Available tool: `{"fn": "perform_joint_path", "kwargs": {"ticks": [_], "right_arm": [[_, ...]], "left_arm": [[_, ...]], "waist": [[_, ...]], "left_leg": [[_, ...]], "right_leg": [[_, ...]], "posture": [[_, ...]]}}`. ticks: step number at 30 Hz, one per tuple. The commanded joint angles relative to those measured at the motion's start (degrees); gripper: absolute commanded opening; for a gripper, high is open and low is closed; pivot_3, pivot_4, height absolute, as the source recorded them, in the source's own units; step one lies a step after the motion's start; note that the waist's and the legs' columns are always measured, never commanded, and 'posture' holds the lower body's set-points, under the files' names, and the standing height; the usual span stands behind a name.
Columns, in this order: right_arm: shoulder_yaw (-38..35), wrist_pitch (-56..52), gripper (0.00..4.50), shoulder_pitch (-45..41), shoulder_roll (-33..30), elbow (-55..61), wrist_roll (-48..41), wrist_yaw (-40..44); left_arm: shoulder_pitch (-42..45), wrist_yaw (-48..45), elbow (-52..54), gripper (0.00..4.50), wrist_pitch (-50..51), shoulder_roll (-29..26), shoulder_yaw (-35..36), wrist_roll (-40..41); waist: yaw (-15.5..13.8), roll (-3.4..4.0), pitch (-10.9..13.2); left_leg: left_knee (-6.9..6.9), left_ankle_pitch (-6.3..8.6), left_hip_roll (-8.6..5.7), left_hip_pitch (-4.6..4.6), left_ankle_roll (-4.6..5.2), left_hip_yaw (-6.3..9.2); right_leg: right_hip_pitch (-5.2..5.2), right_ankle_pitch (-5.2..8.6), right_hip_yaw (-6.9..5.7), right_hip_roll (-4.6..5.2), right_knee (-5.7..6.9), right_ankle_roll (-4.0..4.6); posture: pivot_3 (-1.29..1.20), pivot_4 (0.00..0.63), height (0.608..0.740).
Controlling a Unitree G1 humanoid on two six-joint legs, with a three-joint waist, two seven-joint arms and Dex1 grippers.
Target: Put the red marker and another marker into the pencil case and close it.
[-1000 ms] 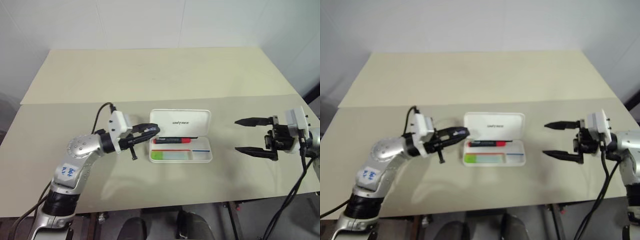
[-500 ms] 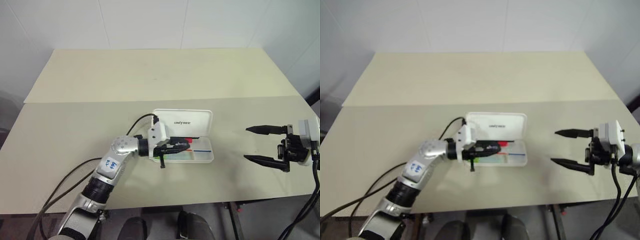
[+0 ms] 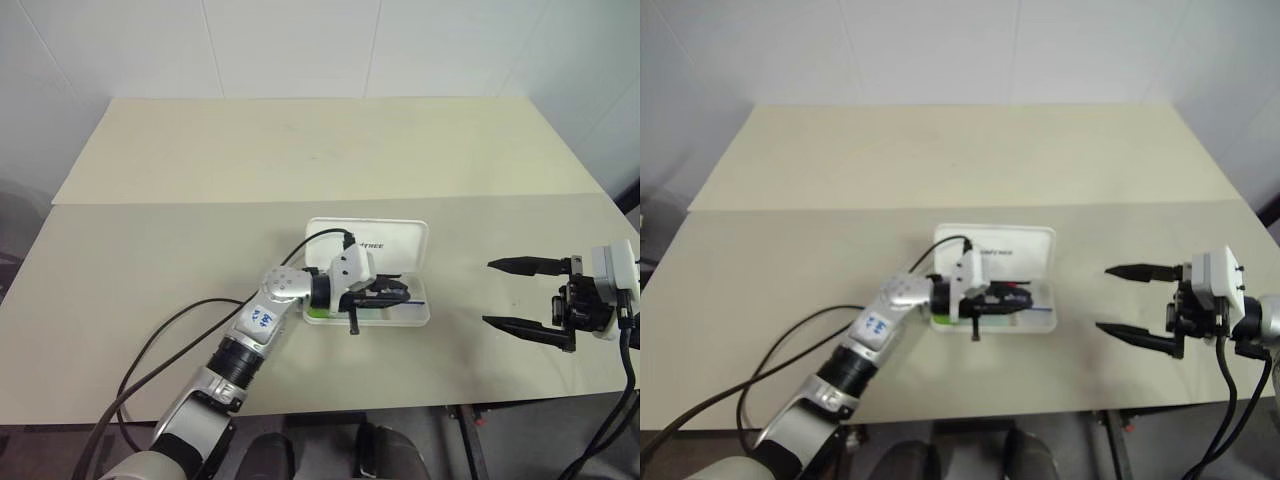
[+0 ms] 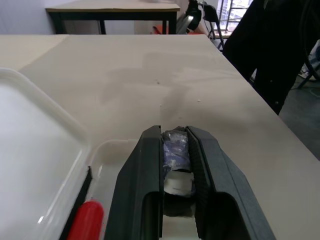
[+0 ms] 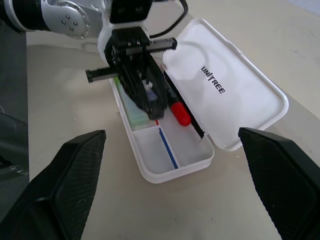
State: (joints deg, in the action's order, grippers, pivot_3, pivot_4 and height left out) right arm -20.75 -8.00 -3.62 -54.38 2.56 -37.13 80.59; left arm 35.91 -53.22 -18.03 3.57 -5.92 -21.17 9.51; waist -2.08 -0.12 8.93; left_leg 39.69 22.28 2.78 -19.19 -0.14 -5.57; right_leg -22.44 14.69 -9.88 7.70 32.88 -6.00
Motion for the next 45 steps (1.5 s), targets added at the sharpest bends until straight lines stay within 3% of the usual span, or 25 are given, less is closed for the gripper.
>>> {"fn": "perform_joint_path", "kwargs": {"ticks": [1, 16, 17, 26, 37, 45], "right_arm": [[-1.93, -0.61, 4.5, 0.21, 0.11, 2.37, -1.23, -0.21], [-2.43, -1.2, 4.5, 1.68, 1.17, 4.52, -1.33, -1.49], [-2.44, -1.15, 4.5, 1.74, 1.22, 4.53, -1.33, -1.58], [-1.07, -0.62, 4.5, 0.59, 2.06, 3.96, -0.76, -2.17], [3.48, 0.55, 4.5, -5.2, 4.5, -0.25, 1.31, -0.81], [7.06, 2.06, 4.5, -10.75, 7.22, -4.75, 2.64, 1.01]], "left_arm": [[1.98, -0.7, -1.65, 0.39, -2.36, 1.9, -0.34, -0.85], [1.15, -2.79, -4.19, 0.39, -1.32, 4.63, -2.23, -2.99], [1.0, -2.76, -4.16, 1.11, -1.2, 4.56, -2.27, -3.04], [1.22, -3.81, -2.62, 4.07, 0.7, 4.35, -0.71, -1.17], [-2.68, -6.57, 10.07, 4.07, 5.05, -1.76, 4.69, 4.7], [-13.11, -4.26, 25.64, 4.07, 9.37, -12.1, 13.16, 9.47]], "waist": [[-0.02, 0.0, 0.0], [-0.76, -0.01, 0.0], [-0.76, 0.0, 0.0], [-0.75, 0.0, 0.0], [-0.37, 0.01, 0.0], [0.39, 0.02, -0.01]], "left_leg": [[0.0, 0.0, 0.0, 0.0, 0.0, 0.01], [0.03, 0.0, 0.0, -0.01, 0.0, 0.05], [0.03, 0.0, -0.01, -0.01, 0.0, 0.05], [0.05, 0.0, -0.01, -0.01, 0.0, 0.06], [0.08, 0.0, 0.0, -0.01, 0.0, 0.08], [0.11, 0.0, 0.02, -0.01, 0.0, 0.11]], "right_leg": [[0.0, 0.0, 0.0, 0.0, 0.0, 0.0], [-0.01, 0.0, -0.01, 0.01, 0.01, 0.01], [0.0, 0.0, -0.01, 0.01, 0.0, 0.01], [0.0, -0.01, -0.01, 0.01, 0.02, 0.01], [0.0, -0.01, 0.0, 0.0, 0.06, 0.01], [0.0, -0.01, 0.03, 0.0, 0.1, 0.01]], "posture": [[0.0, 0.15, 0.74], [0.0, 0.15, 0.74], [0.0, 0.15, 0.74], [0.0, 0.15, 0.74], [0.0, 0.15, 0.74], [0.0, 0.15, 0.74]]}}
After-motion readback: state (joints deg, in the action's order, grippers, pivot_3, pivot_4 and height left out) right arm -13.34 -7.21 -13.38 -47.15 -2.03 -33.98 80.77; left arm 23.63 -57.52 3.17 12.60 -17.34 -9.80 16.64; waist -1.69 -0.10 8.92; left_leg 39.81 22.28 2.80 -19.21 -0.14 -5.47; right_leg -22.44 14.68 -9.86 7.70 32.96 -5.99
